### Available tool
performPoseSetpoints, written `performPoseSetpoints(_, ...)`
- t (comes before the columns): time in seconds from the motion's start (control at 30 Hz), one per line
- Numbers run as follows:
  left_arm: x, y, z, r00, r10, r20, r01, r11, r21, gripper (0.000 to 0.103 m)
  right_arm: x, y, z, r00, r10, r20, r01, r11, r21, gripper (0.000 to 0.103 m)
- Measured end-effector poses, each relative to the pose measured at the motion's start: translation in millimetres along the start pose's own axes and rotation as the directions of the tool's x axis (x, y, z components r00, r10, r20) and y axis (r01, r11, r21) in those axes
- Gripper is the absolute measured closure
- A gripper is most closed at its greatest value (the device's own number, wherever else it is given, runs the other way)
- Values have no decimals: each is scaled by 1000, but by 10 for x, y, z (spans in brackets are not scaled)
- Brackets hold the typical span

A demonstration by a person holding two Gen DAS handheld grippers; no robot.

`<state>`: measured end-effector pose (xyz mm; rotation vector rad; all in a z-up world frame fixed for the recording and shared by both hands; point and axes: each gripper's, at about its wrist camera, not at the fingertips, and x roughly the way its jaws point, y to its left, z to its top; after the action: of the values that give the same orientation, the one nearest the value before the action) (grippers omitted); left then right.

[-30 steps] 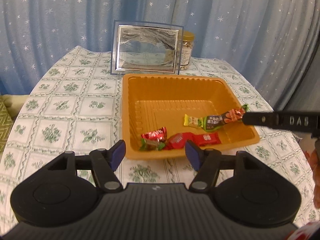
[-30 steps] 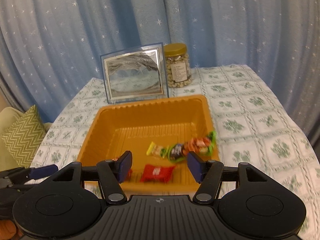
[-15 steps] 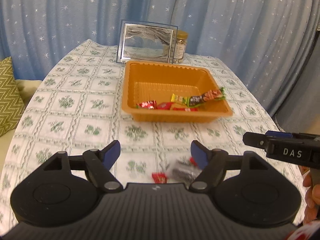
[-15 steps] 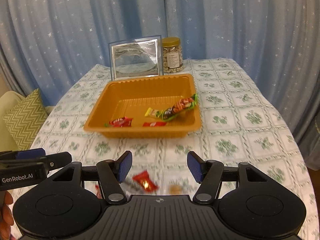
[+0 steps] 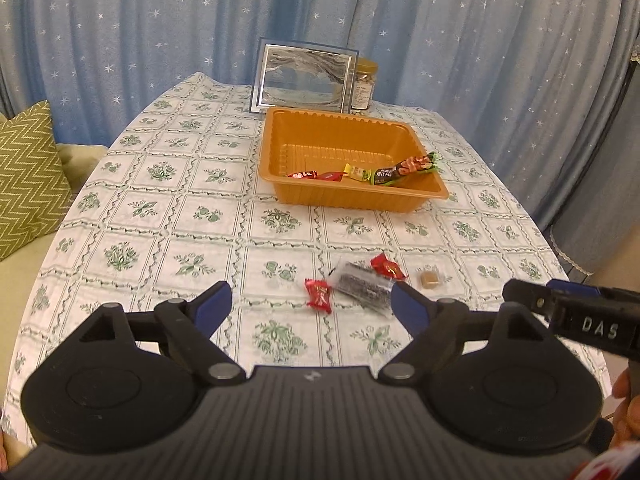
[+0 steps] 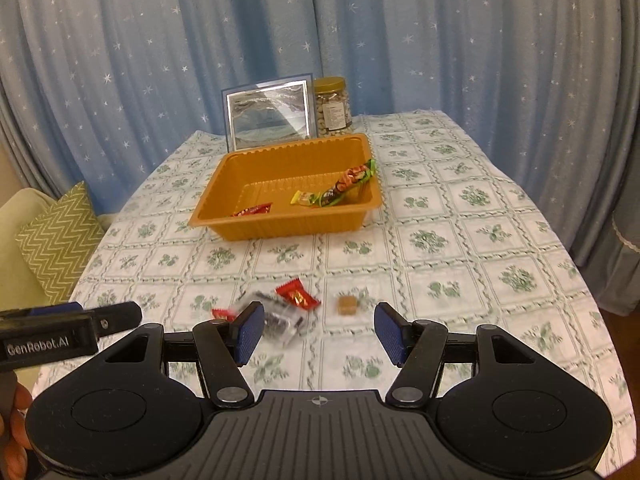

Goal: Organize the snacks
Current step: 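Withdraw both open grippers from the tray toward the remaining snacks, then grasp the red candy with the left gripper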

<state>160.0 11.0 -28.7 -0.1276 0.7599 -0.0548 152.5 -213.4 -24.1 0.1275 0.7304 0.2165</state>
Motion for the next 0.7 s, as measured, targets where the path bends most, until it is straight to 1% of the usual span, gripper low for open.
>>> performPoseSetpoints(0.17, -101, 11, -77, 1000, 6, 8, -6, 1000, -4, 17, -90, -14, -123, 1000, -11, -2, 11, 1000, 6, 42)
performPoseSetpoints(0.4, -200, 65, -179, 1000, 9, 16, -9, 1000, -12, 16, -169, -30, -212, 1000, -22, -2, 22, 1000, 9, 42)
performPoseSetpoints(0.7, -178, 159, -298, 1000, 15, 2, -15, 1000, -23, 16, -169, -49, -285, 1000, -26, -11, 26, 1000, 17, 42)
